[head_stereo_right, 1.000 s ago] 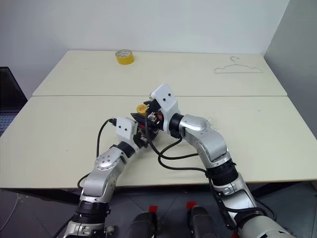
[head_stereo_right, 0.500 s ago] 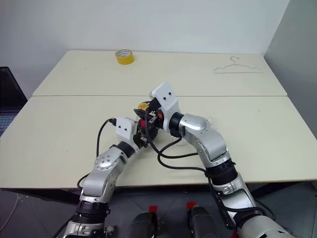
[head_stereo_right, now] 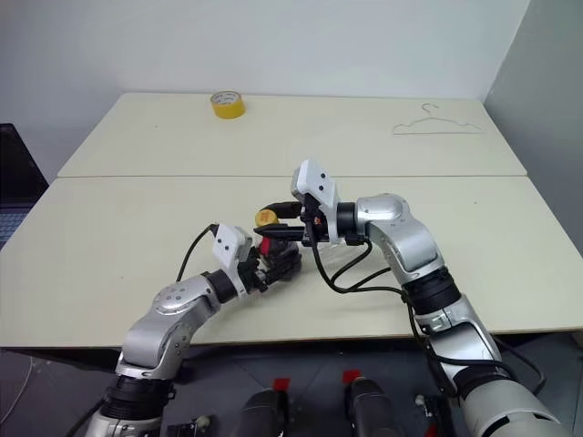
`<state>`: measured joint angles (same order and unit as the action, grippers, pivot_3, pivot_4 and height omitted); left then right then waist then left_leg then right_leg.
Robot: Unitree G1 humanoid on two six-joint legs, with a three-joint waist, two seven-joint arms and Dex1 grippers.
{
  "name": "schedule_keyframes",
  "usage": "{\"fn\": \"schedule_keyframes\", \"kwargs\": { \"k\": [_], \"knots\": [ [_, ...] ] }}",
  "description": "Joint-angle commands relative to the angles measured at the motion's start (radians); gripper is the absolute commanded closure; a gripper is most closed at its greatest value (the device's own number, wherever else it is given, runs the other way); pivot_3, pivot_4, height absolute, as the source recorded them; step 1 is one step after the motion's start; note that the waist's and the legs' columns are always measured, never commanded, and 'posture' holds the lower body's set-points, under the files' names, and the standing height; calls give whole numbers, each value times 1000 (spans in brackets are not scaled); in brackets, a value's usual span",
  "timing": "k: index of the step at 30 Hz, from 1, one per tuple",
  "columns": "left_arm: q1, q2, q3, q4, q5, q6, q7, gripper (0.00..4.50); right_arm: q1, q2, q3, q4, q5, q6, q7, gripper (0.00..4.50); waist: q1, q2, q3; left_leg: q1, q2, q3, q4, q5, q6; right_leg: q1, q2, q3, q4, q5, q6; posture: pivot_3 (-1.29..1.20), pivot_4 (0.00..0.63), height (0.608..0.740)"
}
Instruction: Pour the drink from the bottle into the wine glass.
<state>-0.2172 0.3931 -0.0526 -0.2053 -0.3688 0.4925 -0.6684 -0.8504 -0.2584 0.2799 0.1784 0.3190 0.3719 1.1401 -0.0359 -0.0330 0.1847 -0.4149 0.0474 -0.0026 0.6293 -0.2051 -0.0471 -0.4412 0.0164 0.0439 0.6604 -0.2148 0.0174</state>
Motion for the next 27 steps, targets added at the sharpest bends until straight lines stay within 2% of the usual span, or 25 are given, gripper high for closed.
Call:
{"fn": "schedule_keyframes", "kwargs": {
  "k": [1,6,10,19,23,27],
  "knots": [
    [-13,30,15,-122,-89,23,-75,1515,-14,-7,25,55,-3,-84,114,3136,0,0,0,0,0,0,0,0,0,0,0,0,0,0,0,0,150,740],
    [-6,56,25,-136,-102,41,-92,1515,-13,-1,18,75,-5,-137,162,3137,1,0,0,0,0,0,0,0,0,0,0,0,0,0,0,0,150,740],
    [-8,58,24,-126,-91,30,-87,1515,-10,6,-3,56,0,-116,124,3137,1,0,0,0,0,0,0,0,0,0,0,0,0,0,0,0,150,740],
    [-31,43,19,-71,-41,-28,-52,1515,30,-7,-38,-84,56,9,63,73,4,0,0,0,0,0,0,0,0,0,0,0,0,0,0,0,150,740],
    [-45,29,23,-39,-7,-65,-13,1515,48,-15,-54,-142,60,51,28,29,3,0,0,0,0,0,0,0,0,0,0,0,1,0,0,0,150,740],
    [-63,3,30,2,44,-110,59,1515,54,-9,-82,-194,60,103,-66,29,3,0,0,0,0,0,0,0,0,0,0,0,1,0,0,0,150,740]
  ]
}}
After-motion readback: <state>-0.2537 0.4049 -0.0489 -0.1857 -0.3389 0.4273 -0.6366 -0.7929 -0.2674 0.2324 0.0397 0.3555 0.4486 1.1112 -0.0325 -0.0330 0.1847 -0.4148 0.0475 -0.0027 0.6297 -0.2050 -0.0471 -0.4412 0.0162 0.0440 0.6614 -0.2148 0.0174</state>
